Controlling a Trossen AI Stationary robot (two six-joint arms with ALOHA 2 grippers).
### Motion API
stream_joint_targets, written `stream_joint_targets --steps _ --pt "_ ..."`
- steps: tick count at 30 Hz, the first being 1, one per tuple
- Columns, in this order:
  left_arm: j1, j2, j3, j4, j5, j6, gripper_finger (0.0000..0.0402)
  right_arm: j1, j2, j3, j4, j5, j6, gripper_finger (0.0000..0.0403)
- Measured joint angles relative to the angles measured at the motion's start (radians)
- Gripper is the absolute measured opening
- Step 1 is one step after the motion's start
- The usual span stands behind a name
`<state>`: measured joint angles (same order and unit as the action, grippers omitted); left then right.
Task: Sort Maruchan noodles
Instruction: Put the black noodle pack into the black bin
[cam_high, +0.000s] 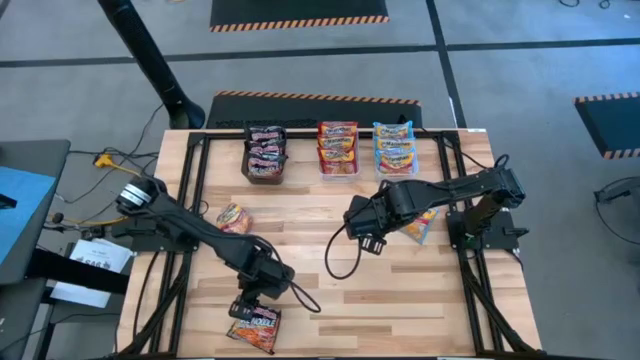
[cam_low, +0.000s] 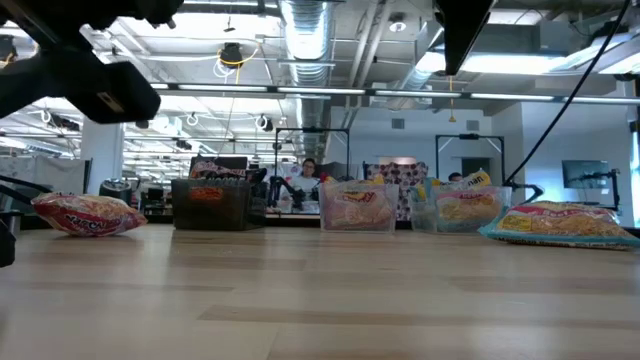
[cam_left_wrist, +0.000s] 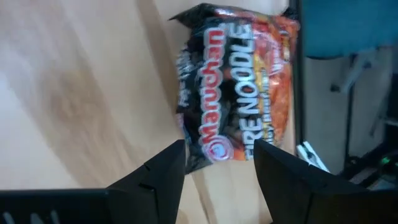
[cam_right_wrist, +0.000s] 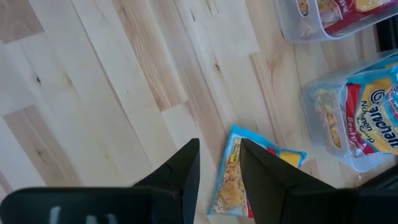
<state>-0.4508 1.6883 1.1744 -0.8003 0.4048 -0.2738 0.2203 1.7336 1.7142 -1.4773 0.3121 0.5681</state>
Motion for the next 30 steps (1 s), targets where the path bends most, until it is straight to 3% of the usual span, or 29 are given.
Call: stream_joint_targets --steps 9,30 --pt "0.032 0.081 0.000 0.069 0.129 0.097 0.0176 0.000 0.000 0.000 0.002 0.000 0.000 0.0136" --pt "0.057 0.131 -0.002 0.144 0.214 0.106 0.0176 0.000 0.001 0.000 0.017 0.000 0.000 0.0136"
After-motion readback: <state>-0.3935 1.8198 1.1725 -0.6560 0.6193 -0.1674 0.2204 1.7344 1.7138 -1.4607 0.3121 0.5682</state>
